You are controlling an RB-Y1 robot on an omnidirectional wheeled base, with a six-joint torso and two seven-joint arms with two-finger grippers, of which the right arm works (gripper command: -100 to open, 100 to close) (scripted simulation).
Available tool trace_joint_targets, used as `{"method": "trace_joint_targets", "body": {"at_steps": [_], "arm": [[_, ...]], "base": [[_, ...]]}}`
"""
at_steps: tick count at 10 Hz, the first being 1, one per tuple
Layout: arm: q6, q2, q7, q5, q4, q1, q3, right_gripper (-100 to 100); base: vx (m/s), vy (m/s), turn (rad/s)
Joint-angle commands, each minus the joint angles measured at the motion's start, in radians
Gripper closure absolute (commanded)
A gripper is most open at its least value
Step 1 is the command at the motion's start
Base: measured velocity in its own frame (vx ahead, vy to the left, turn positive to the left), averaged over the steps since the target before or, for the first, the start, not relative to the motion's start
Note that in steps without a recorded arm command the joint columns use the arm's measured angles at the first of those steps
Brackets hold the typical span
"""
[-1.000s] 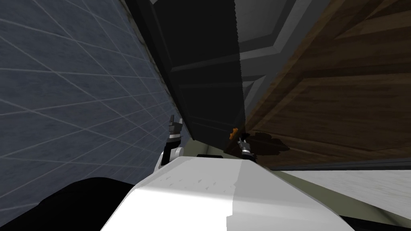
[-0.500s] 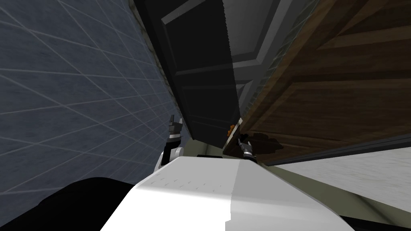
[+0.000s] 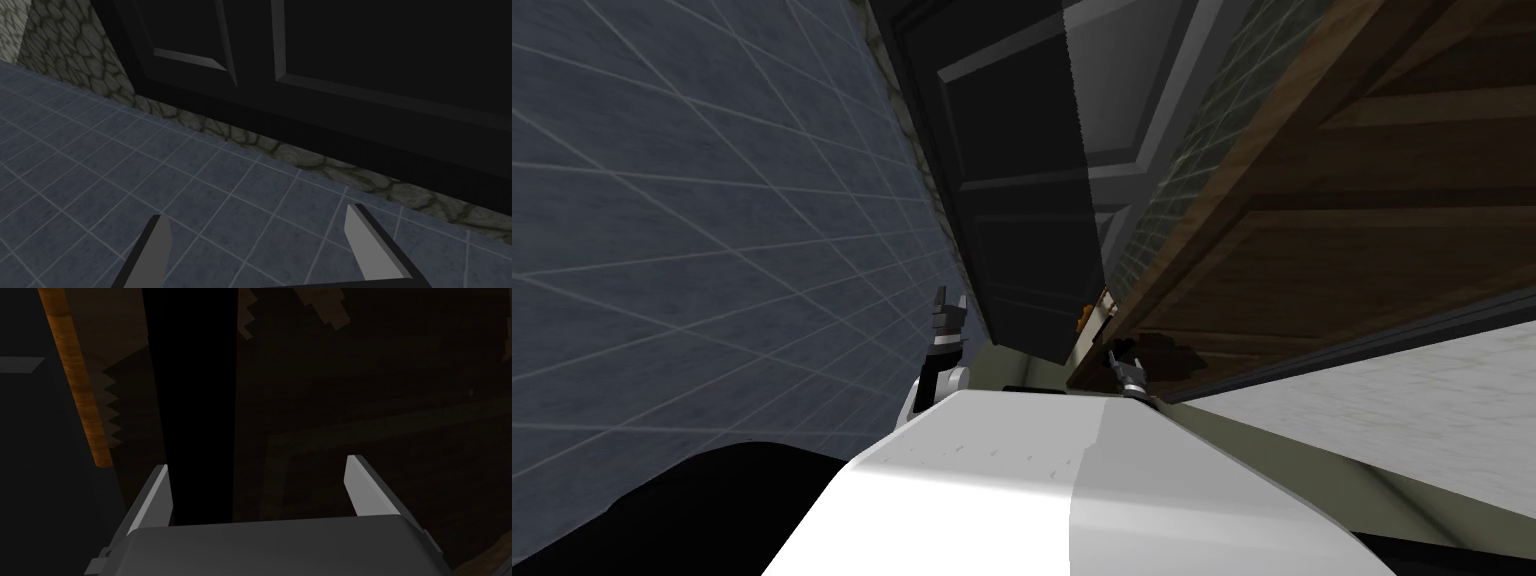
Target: Pull the door open
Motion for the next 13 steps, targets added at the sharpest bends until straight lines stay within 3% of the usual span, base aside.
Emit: {"method": "trace_joint_targets", "body": {"at_steps": [1,13], "arm": [[-0.005,-0.023,-0.006,-0.008,0.048,-0.001,-0.019,100],[-0.005,-0.029,-0.005,-0.013,0.058,0.013,-0.029,100]], "base": [[-0.048,0.006,-0.005],[-0.02,0.001,-0.002]]}}
